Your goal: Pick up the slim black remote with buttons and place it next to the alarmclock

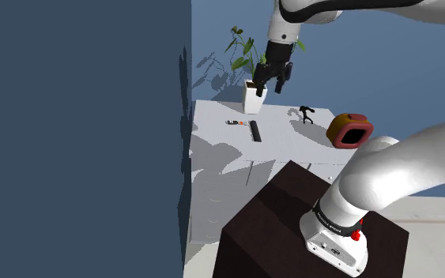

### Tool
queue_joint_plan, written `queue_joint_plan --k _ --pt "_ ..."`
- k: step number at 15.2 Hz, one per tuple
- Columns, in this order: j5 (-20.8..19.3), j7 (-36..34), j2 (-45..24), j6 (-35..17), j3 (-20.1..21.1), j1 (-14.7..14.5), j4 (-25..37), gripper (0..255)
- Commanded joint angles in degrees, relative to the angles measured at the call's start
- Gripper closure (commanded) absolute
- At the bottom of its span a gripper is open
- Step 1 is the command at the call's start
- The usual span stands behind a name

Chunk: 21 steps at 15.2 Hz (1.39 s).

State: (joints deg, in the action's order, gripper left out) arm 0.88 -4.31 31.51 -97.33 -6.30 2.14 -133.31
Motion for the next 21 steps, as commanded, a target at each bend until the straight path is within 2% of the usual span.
queue_joint_plan --k 1,11,21 --pt "-0.1 0.0 -3.4 -2.8 -1.1 0.7 0.3 0" --pt "1.5 0.4 -21.6 -15.3 -6.1 3.7 3.6 0" --pt "7.4 2.7 -41.8 -23.5 -9.8 7.4 12.6 0"
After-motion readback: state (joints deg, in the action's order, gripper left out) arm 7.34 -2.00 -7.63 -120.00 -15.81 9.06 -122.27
